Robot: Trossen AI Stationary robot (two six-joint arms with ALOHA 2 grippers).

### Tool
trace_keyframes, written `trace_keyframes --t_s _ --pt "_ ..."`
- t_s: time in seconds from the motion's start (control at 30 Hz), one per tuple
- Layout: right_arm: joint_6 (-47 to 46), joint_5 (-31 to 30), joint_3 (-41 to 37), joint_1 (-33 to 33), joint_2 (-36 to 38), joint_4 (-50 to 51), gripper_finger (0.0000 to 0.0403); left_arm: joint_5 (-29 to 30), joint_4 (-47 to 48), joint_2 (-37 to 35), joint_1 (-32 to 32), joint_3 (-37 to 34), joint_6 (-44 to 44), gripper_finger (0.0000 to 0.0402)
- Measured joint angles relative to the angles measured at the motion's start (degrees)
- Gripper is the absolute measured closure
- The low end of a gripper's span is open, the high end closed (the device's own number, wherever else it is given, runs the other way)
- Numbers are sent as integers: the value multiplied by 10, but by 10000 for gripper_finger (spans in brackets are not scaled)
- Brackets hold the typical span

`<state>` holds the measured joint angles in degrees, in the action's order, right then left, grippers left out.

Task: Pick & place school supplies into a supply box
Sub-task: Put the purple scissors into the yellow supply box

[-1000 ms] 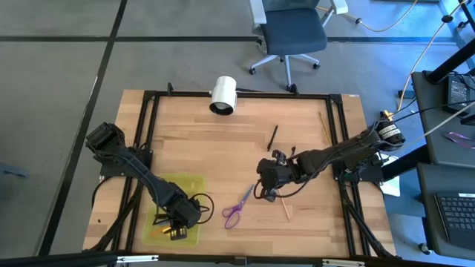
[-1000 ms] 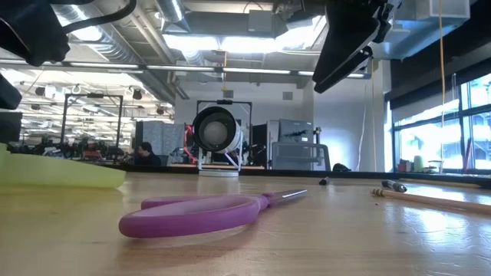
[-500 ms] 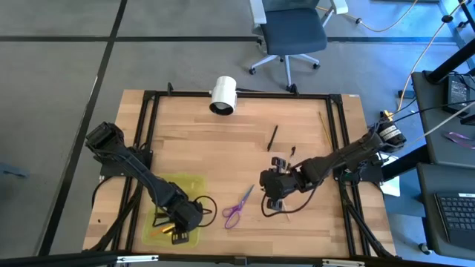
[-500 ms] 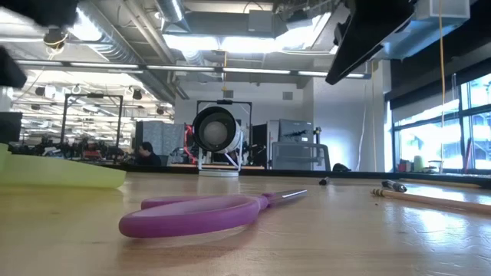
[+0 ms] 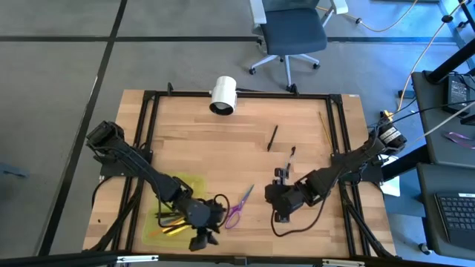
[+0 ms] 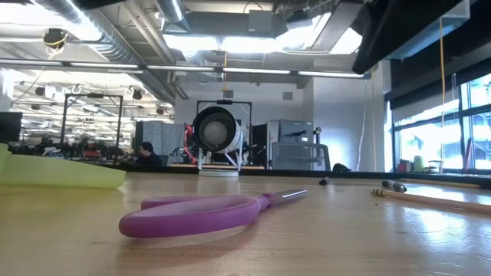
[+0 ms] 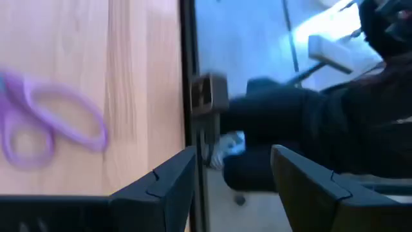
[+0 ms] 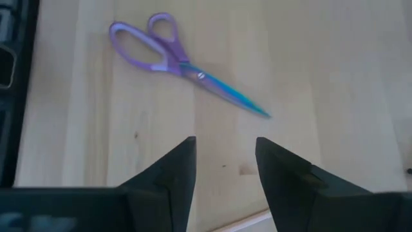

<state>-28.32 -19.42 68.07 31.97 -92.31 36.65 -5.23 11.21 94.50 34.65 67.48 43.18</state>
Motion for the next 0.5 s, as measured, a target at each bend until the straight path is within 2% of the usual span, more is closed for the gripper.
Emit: trace_keyframes --t_s 0.1,0.2,0.5 --pt "1 0 0 10 0 0 238 68 -4 1 -4 0 -76 208" --pt "-2 0 0 15 0 0 238 118 -3 11 -14 0 -108 208" --pt "-14 -1 0 21 0 23 238 170 4 79 -31 0 -99 211"
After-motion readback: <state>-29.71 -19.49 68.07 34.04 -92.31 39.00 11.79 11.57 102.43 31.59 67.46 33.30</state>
